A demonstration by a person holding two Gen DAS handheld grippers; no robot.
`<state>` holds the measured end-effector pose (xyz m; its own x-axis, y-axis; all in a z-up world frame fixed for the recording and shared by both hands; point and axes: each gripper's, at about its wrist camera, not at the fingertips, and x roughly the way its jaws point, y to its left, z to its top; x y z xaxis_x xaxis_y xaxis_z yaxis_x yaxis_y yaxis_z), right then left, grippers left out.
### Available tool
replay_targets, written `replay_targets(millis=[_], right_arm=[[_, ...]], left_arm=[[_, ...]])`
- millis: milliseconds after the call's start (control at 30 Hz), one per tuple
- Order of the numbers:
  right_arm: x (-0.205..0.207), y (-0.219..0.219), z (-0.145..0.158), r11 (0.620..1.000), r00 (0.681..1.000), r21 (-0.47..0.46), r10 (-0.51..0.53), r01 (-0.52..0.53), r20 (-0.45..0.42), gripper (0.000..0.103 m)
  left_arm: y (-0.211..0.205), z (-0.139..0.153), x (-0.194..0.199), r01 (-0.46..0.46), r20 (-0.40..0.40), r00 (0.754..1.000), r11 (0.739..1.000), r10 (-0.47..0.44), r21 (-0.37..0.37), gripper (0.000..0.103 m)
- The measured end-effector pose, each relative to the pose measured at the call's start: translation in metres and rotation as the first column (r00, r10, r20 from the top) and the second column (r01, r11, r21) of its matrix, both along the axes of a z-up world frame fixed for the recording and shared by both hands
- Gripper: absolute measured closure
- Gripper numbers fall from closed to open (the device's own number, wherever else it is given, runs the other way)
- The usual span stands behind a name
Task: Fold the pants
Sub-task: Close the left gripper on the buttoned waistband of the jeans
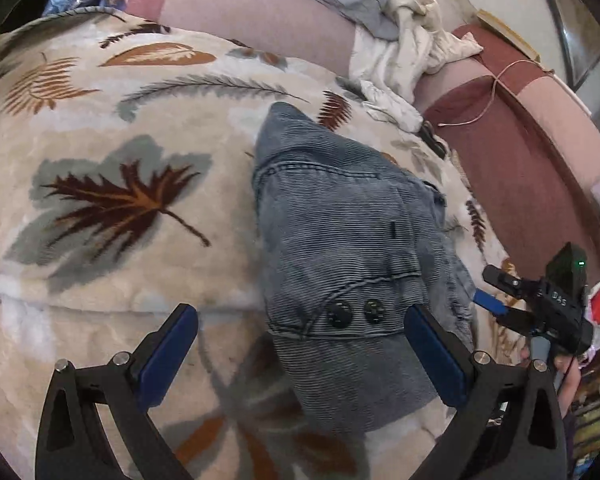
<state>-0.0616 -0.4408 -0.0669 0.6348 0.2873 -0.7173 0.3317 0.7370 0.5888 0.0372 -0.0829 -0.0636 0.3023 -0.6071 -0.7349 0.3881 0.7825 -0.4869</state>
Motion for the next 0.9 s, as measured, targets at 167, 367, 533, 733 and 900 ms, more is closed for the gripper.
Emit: replay_targets(millis=[167, 367, 533, 733, 900], right_arm=[[0.001, -0.004, -0.009, 0.997, 1.0, 0.081, 0.008, -0.008, -0.005, 0.025], [0.006, 0.004, -0.017, 0.993, 0.999, 0.11, 0.046, -0.043, -0.023, 0.025], [0.012, 0.014, -0.021, 0.992, 0.996, 0.105, 0.079, -0.075, -0.04, 0.024], [0.012, 0.017, -0.025, 0.99, 0.995, 0.115, 0.087, -0.081, -0.05, 0.025], [0.01, 0.014, -0.031, 0.982, 0.993, 0.164, 0.102, -0.092, -0.052, 0.024]], left_arm=[[-0.01, 0.001, 0.0, 0.073, -0.019, 0.997, 0.995, -0.074, -0.064, 0.001], [-0.016, -0.009, 0.006, 0.077, -0.07, 0.994, 0.993, -0.083, -0.085, 0.0], [-0.027, -0.016, 0.006, 0.118, -0.095, 0.987, 0.986, -0.129, -0.115, 0.0], [-0.028, -0.021, 0.012, 0.117, -0.137, 0.981, 0.982, -0.138, -0.148, 0.001], [-0.03, -0.023, 0.012, 0.139, -0.159, 0.974, 0.98, -0.161, -0.142, 0.001]])
